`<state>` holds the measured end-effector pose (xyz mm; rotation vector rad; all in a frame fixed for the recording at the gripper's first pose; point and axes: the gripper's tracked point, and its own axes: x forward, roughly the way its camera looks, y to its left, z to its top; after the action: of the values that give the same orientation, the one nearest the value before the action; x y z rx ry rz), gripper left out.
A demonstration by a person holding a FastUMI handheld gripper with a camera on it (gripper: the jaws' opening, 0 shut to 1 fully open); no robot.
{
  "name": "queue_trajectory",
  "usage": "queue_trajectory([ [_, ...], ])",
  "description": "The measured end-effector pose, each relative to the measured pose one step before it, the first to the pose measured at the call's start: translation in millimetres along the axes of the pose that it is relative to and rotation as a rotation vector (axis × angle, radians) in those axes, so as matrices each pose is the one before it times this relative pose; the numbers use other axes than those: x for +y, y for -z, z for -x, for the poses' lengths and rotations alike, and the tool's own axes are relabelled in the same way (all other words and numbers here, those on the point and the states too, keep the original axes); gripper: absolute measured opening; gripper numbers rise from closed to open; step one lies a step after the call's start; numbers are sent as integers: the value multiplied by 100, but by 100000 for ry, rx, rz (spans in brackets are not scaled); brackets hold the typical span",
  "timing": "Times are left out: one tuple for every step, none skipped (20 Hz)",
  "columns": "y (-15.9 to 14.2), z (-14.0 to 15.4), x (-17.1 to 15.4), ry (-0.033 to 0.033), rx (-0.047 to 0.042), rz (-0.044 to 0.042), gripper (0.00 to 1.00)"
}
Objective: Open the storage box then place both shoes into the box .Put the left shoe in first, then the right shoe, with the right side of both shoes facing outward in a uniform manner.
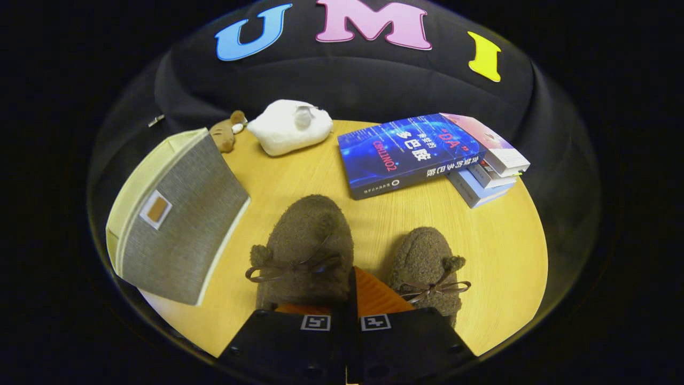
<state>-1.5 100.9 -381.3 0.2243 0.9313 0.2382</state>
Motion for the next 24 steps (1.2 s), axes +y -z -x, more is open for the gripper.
queue_trajectory([
  [-950, 1011, 503, -493, -1631, 334, 6],
  [-1281, 970, 515, -342, -2705, 882, 6],
  [-1340, 1004, 657, -589, -2827, 605, 6],
  [-1435, 999, 875, -1249, -2651, -303, 6],
  [-1363, 1021, 1084, -1848, -2264, -1168, 6],
  [-1445, 861, 1223, -2075, -1971, -1163, 6],
  [-1368, 833, 1218, -1847, -1503, -1285, 6],
  [-1198, 559, 1354, -1864, -1162, -959, 6],
  [-1087, 500, 1503, -1796, -1131, -1078, 6],
  [-874, 132, 1356, -1647, -577, -1111, 6],
  [-647, -3, 1426, -1698, -123, -1444, 6],
  [-542, -94, 1518, -1766, 534, -1678, 6],
  [-493, -122, 1684, -1600, 608, -1309, 6],
  [-392, -285, 1610, -900, 308, -867, 6],
  [-204, -448, 1483, -589, 575, -418, 6],
  [-24, -570, 1321, -244, 716, -15, 6],
  [150, -657, 1379, 59, 835, -587, 6],
  [265, -747, 1210, 205, 1222, -759, 6],
  [463, -885, 1031, 614, 1696, -1341, 6],
  [617, -1017, 726, 1088, 2312, -1894, 6],
  [722, -1038, 674, 1390, 2238, -2080, 6],
  [592, -1117, 480, 1471, 1695, -1345, 6],
  [564, -932, 352, 2089, 1709, -301, 6],
  [681, -604, 116, 2410, 1273, -604, 6],
])
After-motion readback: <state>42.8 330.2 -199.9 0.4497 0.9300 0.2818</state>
